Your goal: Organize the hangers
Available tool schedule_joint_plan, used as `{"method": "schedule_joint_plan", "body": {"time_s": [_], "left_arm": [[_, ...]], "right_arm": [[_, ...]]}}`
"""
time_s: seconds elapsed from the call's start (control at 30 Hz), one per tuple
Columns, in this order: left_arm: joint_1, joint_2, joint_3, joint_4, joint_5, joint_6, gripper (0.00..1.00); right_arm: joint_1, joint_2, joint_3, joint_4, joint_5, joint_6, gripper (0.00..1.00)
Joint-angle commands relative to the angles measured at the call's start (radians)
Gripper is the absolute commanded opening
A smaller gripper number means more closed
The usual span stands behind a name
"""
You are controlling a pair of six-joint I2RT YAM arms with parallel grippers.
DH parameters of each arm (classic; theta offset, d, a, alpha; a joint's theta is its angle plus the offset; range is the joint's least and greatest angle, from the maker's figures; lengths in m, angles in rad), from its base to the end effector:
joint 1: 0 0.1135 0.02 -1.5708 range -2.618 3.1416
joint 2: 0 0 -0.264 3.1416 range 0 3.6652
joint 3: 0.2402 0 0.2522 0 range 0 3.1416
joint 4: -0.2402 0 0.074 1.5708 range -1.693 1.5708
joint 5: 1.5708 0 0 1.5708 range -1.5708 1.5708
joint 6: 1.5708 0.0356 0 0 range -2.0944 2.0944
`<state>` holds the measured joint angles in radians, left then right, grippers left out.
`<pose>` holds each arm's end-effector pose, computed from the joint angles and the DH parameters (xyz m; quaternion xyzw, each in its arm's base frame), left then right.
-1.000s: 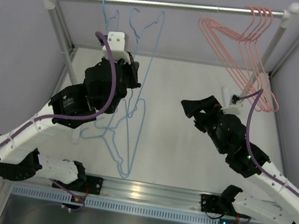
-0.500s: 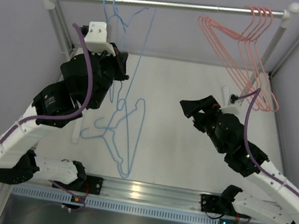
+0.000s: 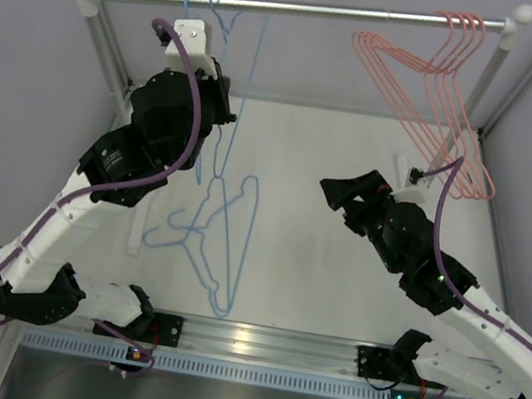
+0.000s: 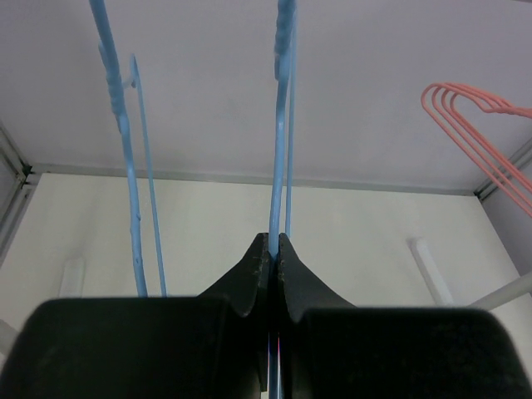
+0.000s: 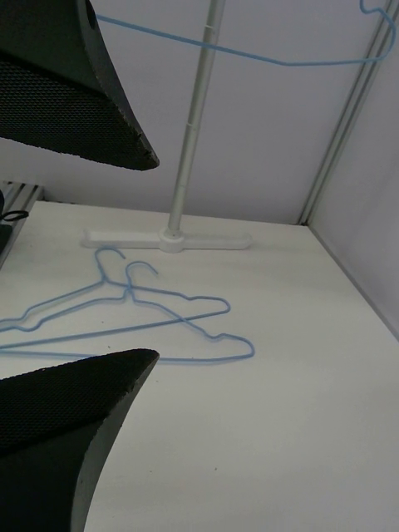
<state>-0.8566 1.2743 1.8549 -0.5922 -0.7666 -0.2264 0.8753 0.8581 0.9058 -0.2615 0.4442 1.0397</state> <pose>0.1591 -0.1458 0.5494 -0.0455 0.7086 -0.1081 0.6958 0.1354 0.1383 0.3623 0.2001 0.7455 0.4019 0.4926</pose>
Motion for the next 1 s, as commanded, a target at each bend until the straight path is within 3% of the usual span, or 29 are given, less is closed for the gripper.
{"method": "schedule_joint_plan", "body": {"time_s": [0.0, 0.27, 0.97], "left_arm": [[0.056, 0.017, 0.053, 0.005, 0.062, -0.03, 0.0], [0.202, 0.054, 0.075, -0.044, 0.208, -0.088, 0.0], [0.212, 0.002, -0.009, -0.05, 0.237, -0.11, 0.0]], "right_arm": [[0.007, -0.016, 0.012, 0.018, 0.001, -0.017, 0.85], [0.008, -0.021, 0.005, 0.018, 0.001, -0.017, 0.85], [0.008, -0.011, -0.008, 0.016, 0.001, -0.007, 0.85]]}}
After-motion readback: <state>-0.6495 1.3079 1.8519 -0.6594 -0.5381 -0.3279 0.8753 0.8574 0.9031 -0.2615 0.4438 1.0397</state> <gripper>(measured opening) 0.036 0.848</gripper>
